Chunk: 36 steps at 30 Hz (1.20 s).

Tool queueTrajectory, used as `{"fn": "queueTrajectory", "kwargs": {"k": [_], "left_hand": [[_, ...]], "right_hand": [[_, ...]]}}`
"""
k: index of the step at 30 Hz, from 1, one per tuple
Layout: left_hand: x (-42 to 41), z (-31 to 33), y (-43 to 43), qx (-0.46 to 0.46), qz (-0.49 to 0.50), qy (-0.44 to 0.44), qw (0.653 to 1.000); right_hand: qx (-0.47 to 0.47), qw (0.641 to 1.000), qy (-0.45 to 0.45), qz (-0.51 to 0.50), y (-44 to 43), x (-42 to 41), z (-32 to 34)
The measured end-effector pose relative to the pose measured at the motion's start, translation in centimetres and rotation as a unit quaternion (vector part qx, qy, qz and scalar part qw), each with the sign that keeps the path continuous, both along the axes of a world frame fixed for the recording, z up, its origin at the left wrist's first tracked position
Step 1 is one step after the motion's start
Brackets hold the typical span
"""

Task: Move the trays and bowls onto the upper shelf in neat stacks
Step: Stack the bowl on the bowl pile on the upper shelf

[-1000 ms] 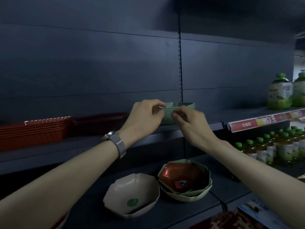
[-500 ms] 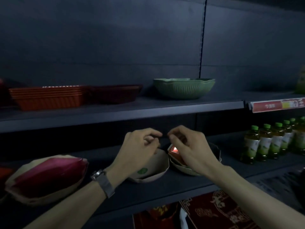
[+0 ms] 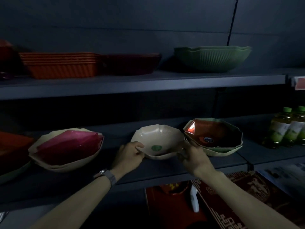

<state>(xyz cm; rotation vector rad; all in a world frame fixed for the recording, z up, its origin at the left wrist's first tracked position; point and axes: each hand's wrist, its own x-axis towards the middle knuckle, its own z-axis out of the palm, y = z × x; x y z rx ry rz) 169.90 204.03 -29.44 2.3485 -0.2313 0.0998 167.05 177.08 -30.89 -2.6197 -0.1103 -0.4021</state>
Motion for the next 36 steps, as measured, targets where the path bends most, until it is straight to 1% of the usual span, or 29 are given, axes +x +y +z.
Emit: {"fn": "queueTrajectory", "kwargs": {"k": [5,8,13,16,18,22,25,31,33,34,36], "left_hand": [[0.9,-1.9,-0.5,-0.019,-0.009,0.036,0.999],[1.1,-2.0,-1.5,-0.027,-0.015,0.041,0.999],[1.4,-2.6,-2.5,0.004,0.003,0.028,1.000],[1.3,-2.9,-2.6,-0.018,0.022,0.009,1.000],[1.2,-2.9,-2.6,-0.030,0.033,-0.001,0.999],[1.1,-3.1,-2.3,-0.050,0.029,-0.011,0.998],[0.5,-3.2,-1.9,-0.076,0.028,-0.016,0.997],[-1.0,-4.1,-0.9,-0.142,0.029,-0.032,0.989],[-1.7,-4.1,-0.4,-0.165,0.028,-0.031,0.985],[-2.0,-4.1,0.0,-0.166,0.028,-0.033,0.985],[-2.5,-4.1,0.8,-0.134,0.027,-0.031,0.990]], "right_hand": [[0.047,0.999,0.013,-0.004,0.3,1.3,-1.7],[0.050,0.998,0.025,-0.019,0.2,2.1,-2.3],[0.056,0.997,0.044,-0.035,-0.7,3.1,-3.1],[0.075,0.996,0.040,-0.018,-0.8,3.4,-3.4],[0.070,0.997,0.040,-0.004,-0.6,3.3,-3.4],[0.069,0.997,0.040,0.009,-0.4,3.1,-3.5],[0.061,0.998,0.022,-0.006,-0.5,2.9,-3.3],[0.108,0.993,-0.042,-0.018,-0.3,1.6,-3.6],[0.131,0.990,-0.049,-0.021,-0.3,0.8,-3.2],[0.145,0.988,-0.049,-0.021,-0.2,0.4,-3.0],[0.163,0.985,-0.050,-0.021,-0.1,-0.8,-2.3]]}}
